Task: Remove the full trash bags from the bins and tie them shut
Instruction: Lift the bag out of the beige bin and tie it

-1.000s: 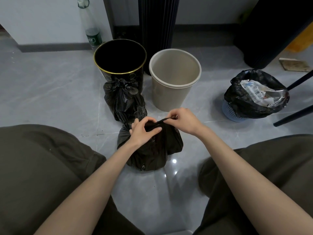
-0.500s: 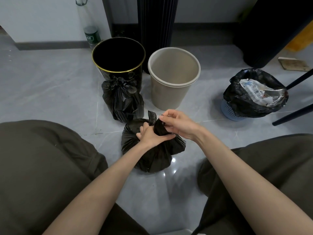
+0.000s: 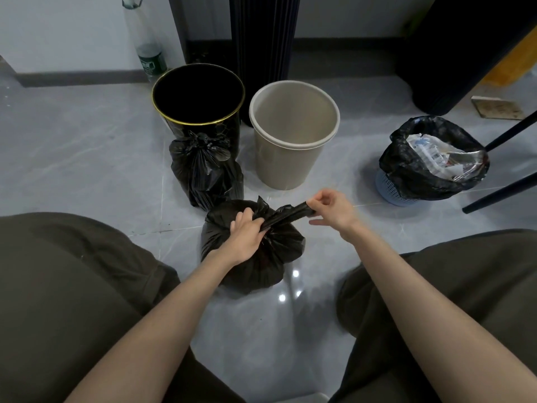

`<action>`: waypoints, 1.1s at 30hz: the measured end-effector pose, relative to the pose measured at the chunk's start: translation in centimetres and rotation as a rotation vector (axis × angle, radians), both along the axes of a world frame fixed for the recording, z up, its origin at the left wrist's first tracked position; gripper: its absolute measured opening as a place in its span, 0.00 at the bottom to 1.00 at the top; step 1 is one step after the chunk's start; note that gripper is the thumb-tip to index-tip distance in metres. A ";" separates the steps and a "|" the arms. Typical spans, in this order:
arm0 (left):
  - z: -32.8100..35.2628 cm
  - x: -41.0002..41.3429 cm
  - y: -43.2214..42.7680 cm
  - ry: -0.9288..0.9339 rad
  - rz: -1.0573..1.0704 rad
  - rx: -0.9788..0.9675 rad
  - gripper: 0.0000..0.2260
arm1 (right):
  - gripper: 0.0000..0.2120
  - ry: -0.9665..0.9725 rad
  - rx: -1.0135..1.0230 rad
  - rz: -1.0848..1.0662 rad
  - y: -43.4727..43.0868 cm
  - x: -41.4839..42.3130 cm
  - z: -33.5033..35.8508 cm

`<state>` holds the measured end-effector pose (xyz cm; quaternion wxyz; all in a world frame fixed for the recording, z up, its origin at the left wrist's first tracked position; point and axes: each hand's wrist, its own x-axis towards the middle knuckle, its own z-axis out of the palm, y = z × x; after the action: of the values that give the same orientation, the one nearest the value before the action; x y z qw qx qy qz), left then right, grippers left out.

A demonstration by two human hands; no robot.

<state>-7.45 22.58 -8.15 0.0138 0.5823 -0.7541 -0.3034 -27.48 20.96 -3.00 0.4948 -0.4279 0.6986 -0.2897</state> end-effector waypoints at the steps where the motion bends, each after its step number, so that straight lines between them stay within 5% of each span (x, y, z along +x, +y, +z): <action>1: -0.2 0.1 0.1 -0.028 -0.014 -0.005 0.08 | 0.05 0.113 -0.014 0.039 0.4 0.1 -0.6; 3: -0.3 0.3 0.2 -0.053 -0.004 -0.007 0.08 | 0.04 0.422 -0.140 0.251 0.8 0.5 -1.1; 8: -0.2 0.7 -0.1 -0.082 -0.010 -0.038 0.07 | 0.31 0.728 -0.379 0.835 1.6 3.6 -0.9; 13: -0.7 0.8 0.4 -0.094 -0.084 -0.081 0.07 | 0.15 1.009 -0.203 0.984 2.1 4.5 -1.8; 17: -0.7 1.0 0.4 -0.085 -0.125 -0.105 0.06 | 0.16 0.571 0.042 0.866 1.2 4.5 -0.5; 21: -0.4 0.4 0.4 -0.047 -0.111 -0.079 0.08 | 0.15 -0.471 0.444 0.232 1.5 3.7 -1.1; 24: -0.5 -0.3 0.5 -0.045 -0.072 -0.018 0.13 | 0.09 -0.703 0.474 -0.090 2.3 4.3 -2.4; 29: 0.0 -0.5 0.3 0.016 -0.026 0.060 0.13 | 0.11 -0.254 0.241 -0.065 3.1 5.5 -2.9; 33: -0.2 0.5 0.3 -0.007 0.026 0.127 0.10 | 0.17 0.574 -0.056 0.341 2.5 2.7 -3.9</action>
<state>-6.98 22.92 -8.35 -0.0218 0.5928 -0.7257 -0.3484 -24.75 23.44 -6.92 0.3072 -0.6162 0.7196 -0.0893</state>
